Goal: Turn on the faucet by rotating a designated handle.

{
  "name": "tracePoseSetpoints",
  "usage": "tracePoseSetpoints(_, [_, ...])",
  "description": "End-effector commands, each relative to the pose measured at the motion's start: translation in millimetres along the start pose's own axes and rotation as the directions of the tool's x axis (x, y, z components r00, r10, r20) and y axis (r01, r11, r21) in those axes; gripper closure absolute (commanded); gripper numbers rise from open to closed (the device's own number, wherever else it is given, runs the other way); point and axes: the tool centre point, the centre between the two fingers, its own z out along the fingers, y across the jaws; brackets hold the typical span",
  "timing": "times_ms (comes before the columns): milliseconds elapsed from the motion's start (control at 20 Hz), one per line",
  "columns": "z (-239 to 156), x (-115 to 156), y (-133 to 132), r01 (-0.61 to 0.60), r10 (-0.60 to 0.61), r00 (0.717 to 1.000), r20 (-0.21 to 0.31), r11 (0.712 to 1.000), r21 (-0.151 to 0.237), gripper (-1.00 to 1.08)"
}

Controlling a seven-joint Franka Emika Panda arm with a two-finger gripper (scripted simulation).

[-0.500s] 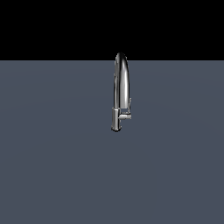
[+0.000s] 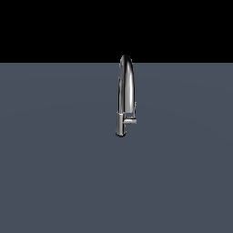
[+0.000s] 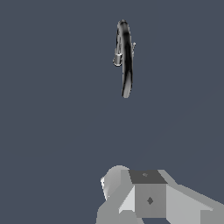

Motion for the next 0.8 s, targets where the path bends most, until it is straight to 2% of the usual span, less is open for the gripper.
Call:
tracePoseSetpoints(0, [1, 6, 0, -0.013, 0.012, 1.0, 0.014, 1.0, 0.012, 1.08])
tracePoseSetpoints(350, [6, 32, 0, -0.074, 0.068, 0.995, 0.079, 0.995, 0.068, 1.08])
tracePoseSetpoints(750, [17, 77, 2, -0.183, 0.152, 0.969, 0.195, 0.971, 0.152, 1.08])
